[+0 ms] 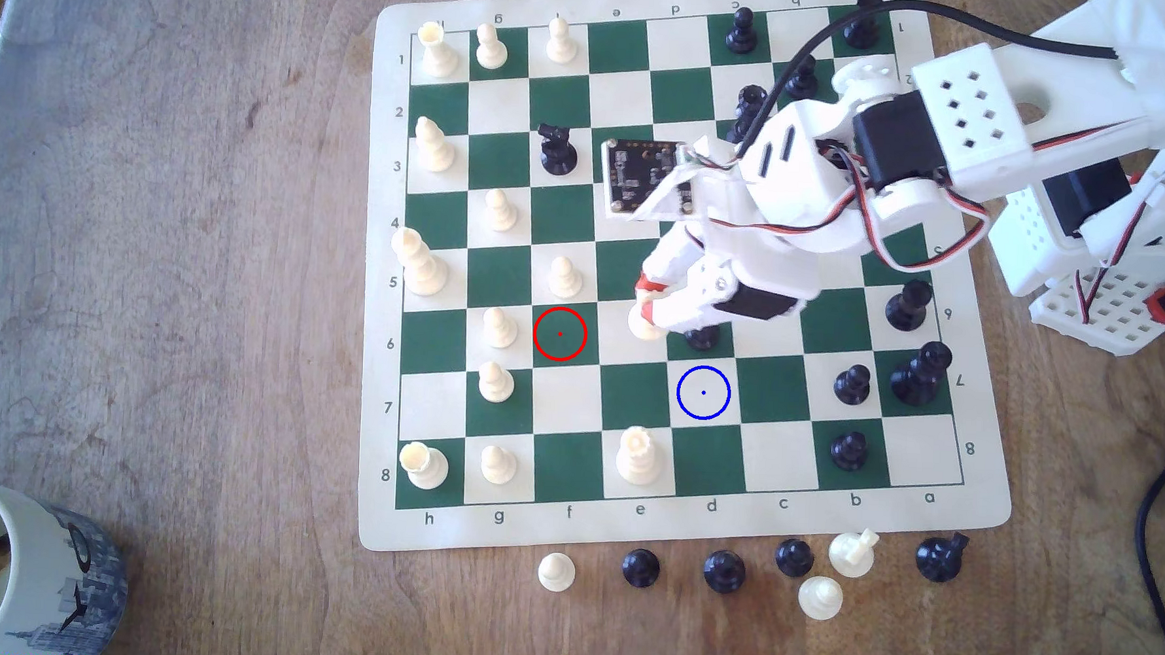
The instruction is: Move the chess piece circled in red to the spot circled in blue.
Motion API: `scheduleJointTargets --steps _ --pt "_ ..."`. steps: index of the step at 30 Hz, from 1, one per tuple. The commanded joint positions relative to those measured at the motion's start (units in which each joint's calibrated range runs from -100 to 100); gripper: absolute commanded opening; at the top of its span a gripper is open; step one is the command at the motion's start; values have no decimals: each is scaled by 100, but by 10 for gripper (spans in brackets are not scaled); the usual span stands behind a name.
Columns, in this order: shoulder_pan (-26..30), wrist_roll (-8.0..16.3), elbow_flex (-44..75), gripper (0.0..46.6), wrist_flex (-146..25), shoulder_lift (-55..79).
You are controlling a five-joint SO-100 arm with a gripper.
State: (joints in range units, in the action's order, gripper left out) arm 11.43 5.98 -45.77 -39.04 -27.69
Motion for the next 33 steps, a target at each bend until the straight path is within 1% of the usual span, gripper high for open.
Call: scheduleJointTargets --steps 1,8,15,33 --pt "206 -24 -545 2 407 -465" --pt "417 20 -1025 2 825 -270" --pt "582 59 -1025 2 940 10" --pt "605 73 -1071 2 1095 443"
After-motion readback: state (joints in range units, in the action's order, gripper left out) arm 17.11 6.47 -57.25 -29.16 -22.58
